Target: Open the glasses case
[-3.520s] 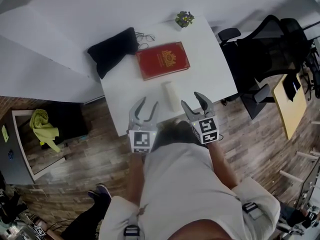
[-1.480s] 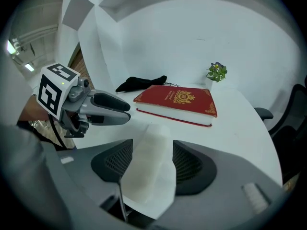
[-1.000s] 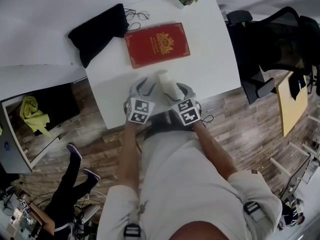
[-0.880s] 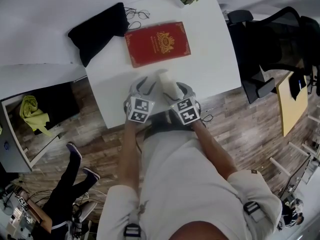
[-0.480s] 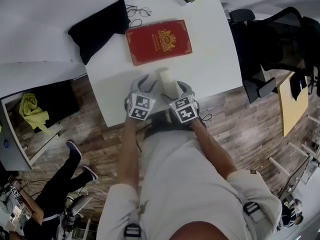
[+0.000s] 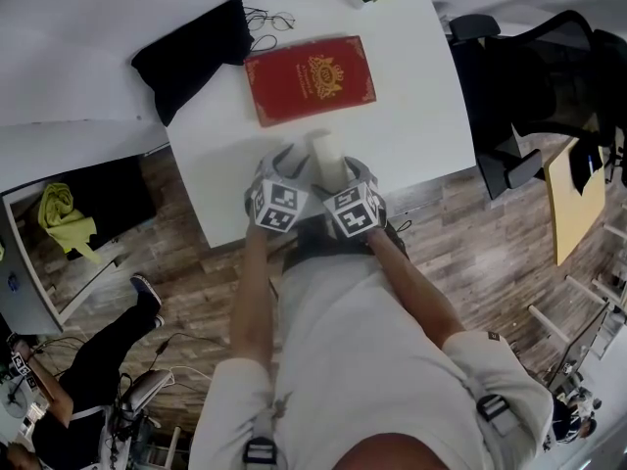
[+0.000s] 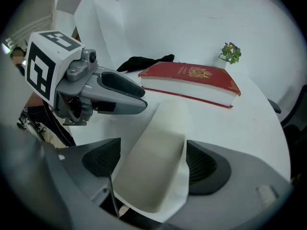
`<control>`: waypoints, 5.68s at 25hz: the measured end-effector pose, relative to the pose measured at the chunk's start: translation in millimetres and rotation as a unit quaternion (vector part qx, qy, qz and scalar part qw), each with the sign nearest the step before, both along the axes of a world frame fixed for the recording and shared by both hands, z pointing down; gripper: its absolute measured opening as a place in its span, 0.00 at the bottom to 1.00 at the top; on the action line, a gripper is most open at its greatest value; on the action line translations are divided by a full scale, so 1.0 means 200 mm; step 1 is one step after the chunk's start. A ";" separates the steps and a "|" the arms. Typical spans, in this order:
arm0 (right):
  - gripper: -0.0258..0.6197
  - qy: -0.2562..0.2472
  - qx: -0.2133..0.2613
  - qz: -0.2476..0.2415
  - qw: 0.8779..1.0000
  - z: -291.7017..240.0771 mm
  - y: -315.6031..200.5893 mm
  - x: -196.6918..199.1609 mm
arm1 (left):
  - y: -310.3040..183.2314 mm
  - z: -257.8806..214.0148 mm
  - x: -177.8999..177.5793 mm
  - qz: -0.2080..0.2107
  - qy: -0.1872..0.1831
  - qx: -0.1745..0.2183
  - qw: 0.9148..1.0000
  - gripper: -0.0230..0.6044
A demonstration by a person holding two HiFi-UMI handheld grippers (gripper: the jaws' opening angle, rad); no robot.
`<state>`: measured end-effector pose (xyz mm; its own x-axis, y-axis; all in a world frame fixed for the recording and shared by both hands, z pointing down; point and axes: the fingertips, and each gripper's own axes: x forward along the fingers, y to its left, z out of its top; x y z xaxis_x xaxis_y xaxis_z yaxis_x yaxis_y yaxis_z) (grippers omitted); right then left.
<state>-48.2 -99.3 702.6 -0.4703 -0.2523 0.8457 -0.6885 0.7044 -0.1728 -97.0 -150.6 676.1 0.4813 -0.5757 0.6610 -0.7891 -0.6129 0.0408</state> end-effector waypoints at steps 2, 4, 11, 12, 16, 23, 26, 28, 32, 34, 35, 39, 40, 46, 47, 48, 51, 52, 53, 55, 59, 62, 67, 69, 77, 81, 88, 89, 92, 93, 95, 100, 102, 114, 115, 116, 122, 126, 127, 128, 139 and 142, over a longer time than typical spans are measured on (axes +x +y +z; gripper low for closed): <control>0.68 0.012 -0.002 -0.013 1.000 0.02 0.01 0.00 | 0.00 0.01 0.00 -0.001 -0.002 -0.001 1.000 0.31; 0.68 0.024 -0.002 -0.026 0.999 0.03 0.01 0.01 | 0.00 0.01 -0.01 -0.001 -0.003 -0.002 1.000 0.30; 0.66 0.010 -0.012 -0.025 1.000 0.02 0.00 0.03 | 0.00 0.05 0.01 0.004 -0.003 -0.011 1.000 0.30; 0.66 0.009 -0.013 -0.026 1.000 0.02 0.00 0.03 | 0.00 0.05 0.01 0.005 -0.003 -0.011 1.000 0.30; 0.65 0.006 -0.019 -0.035 0.999 0.02 0.01 0.04 | 0.00 0.06 0.03 0.009 -0.001 -0.015 1.000 0.30; 0.65 -0.005 -0.025 -0.047 0.999 0.02 0.01 0.06 | -0.01 0.09 0.08 0.017 -0.001 -0.022 1.000 0.30; 0.65 -0.005 -0.022 -0.051 0.998 0.01 0.01 0.06 | -0.01 0.10 0.09 0.018 -0.002 -0.024 1.000 0.30; 0.65 -0.008 -0.021 -0.049 0.999 0.00 0.01 0.07 | -0.01 0.10 0.09 0.017 -0.003 -0.024 1.000 0.30; 0.65 -0.010 -0.011 -0.049 0.999 -0.02 0.00 0.07 | -0.01 0.10 0.09 0.017 -0.004 -0.024 1.000 0.30; 0.63 -0.013 -0.008 -0.048 0.999 -0.03 0.00 0.08 | -0.01 0.10 0.09 0.017 -0.005 -0.024 1.000 0.30; 0.62 -0.016 -0.007 -0.046 0.999 -0.04 0.00 0.08 | -0.01 0.10 0.09 0.016 -0.005 -0.024 1.000 0.30; 0.60 -0.028 -0.007 -0.038 0.999 -0.06 0.00 0.08 | 0.00 0.10 0.09 0.015 -0.003 -0.024 1.000 0.30; 0.59 -0.030 -0.007 -0.036 0.999 -0.07 0.00 0.09 | 0.00 0.10 0.09 0.015 -0.003 -0.025 1.000 0.30; 0.57 -0.035 -0.007 -0.029 0.999 -0.08 0.00 0.10 | -0.01 0.11 0.09 0.013 -0.003 -0.025 1.000 0.29; 0.57 -0.035 -0.007 -0.028 0.999 -0.08 0.00 0.10 | -0.01 0.11 0.09 0.013 -0.003 -0.025 1.000 0.29; 0.57 -0.037 -0.007 -0.027 0.999 -0.08 0.00 0.10 | -0.01 0.10 0.10 0.014 -0.002 -0.026 1.000 0.29; 0.55 -0.040 -0.007 -0.023 0.999 -0.10 -0.01 0.12 | -0.01 0.10 0.10 0.014 -0.003 -0.026 1.000 0.29; 0.54 -0.041 -0.007 -0.022 0.999 -0.10 -0.01 0.12 | -0.01 0.10 0.10 0.014 -0.003 -0.027 1.000 0.29; 0.54 -0.041 -0.007 -0.021 0.999 -0.11 -0.01 0.12 | -0.01 0.10 0.10 0.014 -0.003 -0.027 1.000 0.29; 0.53 -0.043 -0.007 -0.019 0.999 -0.11 -0.01 0.12 | -0.01 0.10 0.10 0.014 -0.003 -0.028 1.000 0.29; 0.52 -0.044 -0.006 -0.017 0.999 -0.12 -0.01 0.13 | -0.01 0.09 0.09 0.011 0.001 -0.025 1.000 0.29; 0.52 -0.046 -0.005 -0.015 0.999 -0.12 -0.01 0.13 | -0.02 0.08 0.10 0.011 0.004 -0.024 1.000 0.29; 0.51 -0.048 -0.004 -0.013 0.999 -0.13 -0.01 0.14 | -0.02 0.08 0.10 0.012 0.001 -0.026 1.000 0.29; 0.50 -0.050 0.000 -0.012 0.999 -0.13 -0.01 0.14 | -0.02 0.08 0.10 0.012 0.001 -0.025 1.000 0.29; 0.47 -0.055 0.005 -0.007 0.998 -0.14 -0.03 0.15 | -0.02 0.08 0.10 0.014 0.003 -0.026 1.000 0.29; 0.46 -0.055 0.002 -0.005 0.998 -0.15 -0.02 0.16 | -0.01 0.10 0.10 0.016 0.003 -0.029 0.999 0.29; 0.42 -0.063 0.019 -0.002 0.998 -0.17 -0.04 0.16 | -0.02 0.09 0.11 0.017 0.007 -0.026 0.999 0.29; 0.42 -0.060 0.014 -0.001 0.998 -0.17 -0.04 0.17 | -0.02 0.09 0.10 0.017 0.007 -0.027 0.999 0.29; 0.40 -0.059 0.013 0.002 0.998 -0.17 -0.03 0.18 | -0.02 0.09 0.10 0.018 0.008 -0.025 0.999 0.29; 0.40 -0.060 0.015 0.003 0.998 -0.17 -0.04 0.18 | -0.02 0.09 0.11 0.018 0.009 -0.025 0.999 0.29; 0.38 -0.063 0.018 0.006 0.998 -0.18 -0.04 0.18 | -0.01 0.09 0.11 0.018 0.008 -0.025 0.999 0.29; 0.34 -0.065 0.023 0.013 0.998 -0.20 -0.05 0.19 | -0.01 0.10 0.11 0.020 0.007 -0.027 0.999 0.29; 0.33 -0.065 0.023 0.015 0.998 -0.20 -0.05 0.20 | -0.01 0.09 0.11 0.019 0.006 -0.027 0.999 0.29; 0.27 -0.069 0.027 0.021 0.997 -0.23 -0.06 0.22 | -0.01 0.09 0.11 0.016 0.007 -0.024 1.000 0.29; 0.27 -0.070 0.029 0.022 0.997 -0.23 -0.06 0.23 | -0.01 0.09 0.11 0.014 0.006 -0.025 1.000 0.29; 0.26 -0.071 0.031 0.023 0.997 -0.22 -0.06 0.23 | -0.01 0.09 0.11 0.013 0.006 -0.025 1.000 0.29; 0.23 -0.072 0.022 0.031 0.997 -0.22 -0.06 0.25 | -0.02 0.09 0.11 0.009 0.007 -0.023 1.000 0.29; 0.22 -0.074 0.027 0.033 0.996 -0.22 -0.07 0.26 | -0.01 0.10 0.11 0.007 0.007 -0.028 1.000 0.29; 0.22 -0.072 0.027 0.033 0.996 -0.22 -0.07 0.27 | -0.01 0.09 0.11 0.007 0.006 -0.029 1.000 0.29; 0.21 -0.070 0.025 0.034 0.997 -0.22 -0.07 0.27 | -0.01 0.09 0.11 0.007 0.006 -0.030 1.000 0.29; 0.17 -0.065 0.026 0.053 0.996 -0.22 -0.09 0.32 | -0.01 0.09 0.11 0.010 0.008 -0.025 1.000 0.29; 0.16 -0.065 0.024 0.059 0.996 -0.22 -0.10 0.33 | -0.02 0.09 0.11 0.010 0.008 -0.024 1.000 0.29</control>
